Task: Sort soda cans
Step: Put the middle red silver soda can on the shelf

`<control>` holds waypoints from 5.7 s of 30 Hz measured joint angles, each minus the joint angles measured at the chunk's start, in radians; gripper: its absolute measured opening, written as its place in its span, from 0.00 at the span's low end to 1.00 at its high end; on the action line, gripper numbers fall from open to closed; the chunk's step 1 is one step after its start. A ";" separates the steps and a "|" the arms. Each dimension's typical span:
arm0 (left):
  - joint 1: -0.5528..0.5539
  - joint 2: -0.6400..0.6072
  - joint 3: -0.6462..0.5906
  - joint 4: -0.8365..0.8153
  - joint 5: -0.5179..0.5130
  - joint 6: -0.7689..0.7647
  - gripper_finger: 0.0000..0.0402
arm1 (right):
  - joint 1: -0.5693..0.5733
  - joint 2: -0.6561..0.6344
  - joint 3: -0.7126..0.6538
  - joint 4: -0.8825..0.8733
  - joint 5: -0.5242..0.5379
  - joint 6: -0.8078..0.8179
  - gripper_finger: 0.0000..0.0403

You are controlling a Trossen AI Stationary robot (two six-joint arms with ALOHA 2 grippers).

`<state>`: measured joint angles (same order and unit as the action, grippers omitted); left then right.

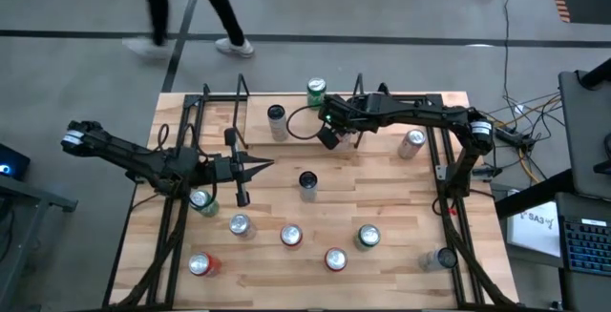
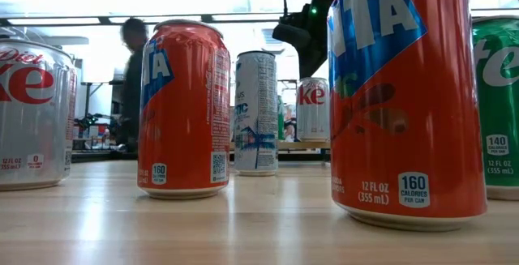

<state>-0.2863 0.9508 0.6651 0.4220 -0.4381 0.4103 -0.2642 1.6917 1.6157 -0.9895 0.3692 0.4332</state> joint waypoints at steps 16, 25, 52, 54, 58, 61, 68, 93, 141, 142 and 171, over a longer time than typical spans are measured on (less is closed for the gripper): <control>0.000 0.000 0.000 0.000 0.000 0.000 0.00 | -0.009 -0.001 -0.034 0.027 0.036 -0.023 0.03; 0.000 0.000 0.000 -0.001 0.000 0.000 0.00 | -0.034 -0.002 -0.073 0.123 0.036 -0.068 0.03; 0.000 0.000 0.000 -0.005 -0.025 0.004 0.00 | -0.020 -0.063 -0.018 -0.023 -0.375 -0.010 0.03; 0.000 0.000 0.000 -0.007 -0.048 0.005 0.00 | 0.008 -0.065 -0.018 -0.036 -0.466 0.022 0.03; 0.000 0.000 0.000 -0.027 -0.077 0.005 0.00 | 0.082 -0.065 -0.018 -0.036 -0.483 0.078 0.03; 0.000 0.000 0.000 -0.042 -0.078 0.003 0.00 | 0.138 -0.067 -0.018 -0.035 -0.482 0.091 0.03; 0.000 0.000 0.000 -0.086 -0.077 -0.005 0.00 | 0.279 -0.079 -0.018 -0.032 -0.482 -0.019 0.03; -0.221 0.159 0.015 0.032 -0.074 -0.239 0.00 | 0.689 -0.038 -0.152 0.060 -0.286 -0.086 0.03; -0.422 0.835 0.630 -0.737 -0.254 -0.661 0.00 | 0.742 0.024 -0.244 0.236 -0.213 -0.269 0.16; -0.422 0.835 0.628 -0.741 -0.254 -0.663 0.00 | 0.742 0.028 -0.244 0.229 -0.220 -0.275 0.20; -0.431 0.834 0.618 -0.829 -0.261 -0.742 0.00 | 0.742 0.123 -0.241 0.281 -0.271 -0.368 0.89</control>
<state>-0.7174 1.7851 1.2831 -0.4072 -0.6994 -0.3321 0.4777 1.8147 1.3750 -0.7082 0.0980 0.0656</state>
